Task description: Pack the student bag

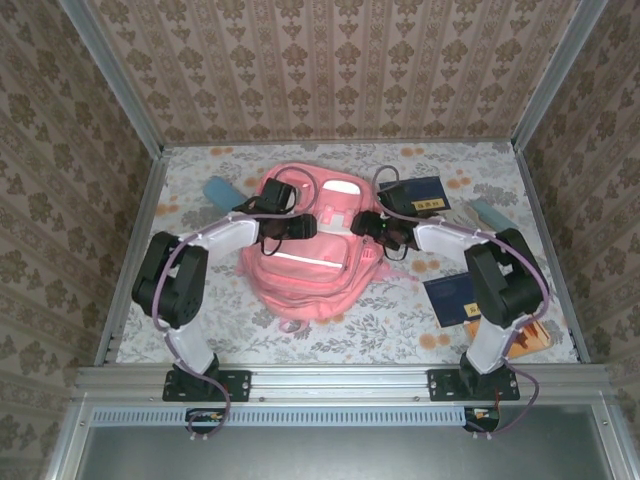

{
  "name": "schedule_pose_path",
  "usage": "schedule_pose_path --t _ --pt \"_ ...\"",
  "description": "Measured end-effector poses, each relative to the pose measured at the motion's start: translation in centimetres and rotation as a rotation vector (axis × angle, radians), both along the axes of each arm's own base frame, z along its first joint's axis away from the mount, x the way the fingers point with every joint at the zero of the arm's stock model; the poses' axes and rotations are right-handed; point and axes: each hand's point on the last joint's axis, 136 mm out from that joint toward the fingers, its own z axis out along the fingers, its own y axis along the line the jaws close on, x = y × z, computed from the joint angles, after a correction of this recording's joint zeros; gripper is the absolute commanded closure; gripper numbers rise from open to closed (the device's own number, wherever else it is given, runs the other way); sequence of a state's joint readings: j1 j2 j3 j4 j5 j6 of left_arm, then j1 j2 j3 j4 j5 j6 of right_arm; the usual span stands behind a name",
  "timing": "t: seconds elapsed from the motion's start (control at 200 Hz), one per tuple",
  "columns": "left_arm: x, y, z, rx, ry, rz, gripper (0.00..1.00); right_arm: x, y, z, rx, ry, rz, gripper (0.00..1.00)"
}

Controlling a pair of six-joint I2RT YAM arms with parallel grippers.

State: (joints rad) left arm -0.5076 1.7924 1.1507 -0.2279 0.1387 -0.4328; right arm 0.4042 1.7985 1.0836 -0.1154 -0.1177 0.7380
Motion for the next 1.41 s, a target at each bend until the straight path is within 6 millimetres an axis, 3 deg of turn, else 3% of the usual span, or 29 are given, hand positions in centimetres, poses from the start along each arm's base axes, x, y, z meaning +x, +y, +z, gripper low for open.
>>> schedule_pose_path --t 0.275,0.445,0.51,0.605,0.72,0.78,0.87,0.97,1.06,1.21,1.405 --pt "4.8 1.6 -0.4 0.028 -0.007 0.101 0.34 7.3 2.2 -0.1 0.025 -0.054 0.048 0.29" --pt "5.5 2.2 0.3 0.049 -0.006 0.09 0.28 8.0 2.0 1.1 0.055 -0.075 0.076 0.23" --pt "5.1 2.0 0.7 0.069 -0.007 0.06 0.27 7.1 1.2 1.8 0.055 -0.075 0.082 0.16" --pt "4.0 2.0 1.7 0.115 -0.009 0.022 0.24 4.9 -0.8 4.4 0.056 -0.105 0.088 0.01" --pt "1.9 0.8 3.5 0.18 -0.037 -0.048 0.24 1.8 -5.1 7.6 0.05 -0.161 0.04 0.0" --pt "0.9 -0.4 4.5 0.211 -0.064 -0.086 0.25 0.5 -7.2 8.2 0.036 -0.183 0.003 0.0" --pt "-1.0 -3.2 5.8 0.247 -0.101 -0.156 0.27 -1.4 -9.6 7.4 -0.001 -0.176 -0.04 0.01" --pt "-2.8 -5.7 6.6 0.287 -0.115 -0.212 0.37 -3.5 -10.6 5.2 -0.035 -0.121 -0.056 0.0" --pt "-2.7 -7.5 6.8 0.299 -0.123 -0.23 0.39 -4.6 -10.9 3.6 -0.052 -0.078 -0.062 0.01" --pt "-2.0 -9.4 4.8 0.337 -0.091 -0.226 0.44 -5.3 -11.2 2.7 -0.059 -0.052 -0.077 0.01" --pt "-1.4 -9.9 1.8 0.412 -0.025 -0.189 0.51 -5.3 -11.2 2.4 -0.045 -0.059 -0.094 0.0"
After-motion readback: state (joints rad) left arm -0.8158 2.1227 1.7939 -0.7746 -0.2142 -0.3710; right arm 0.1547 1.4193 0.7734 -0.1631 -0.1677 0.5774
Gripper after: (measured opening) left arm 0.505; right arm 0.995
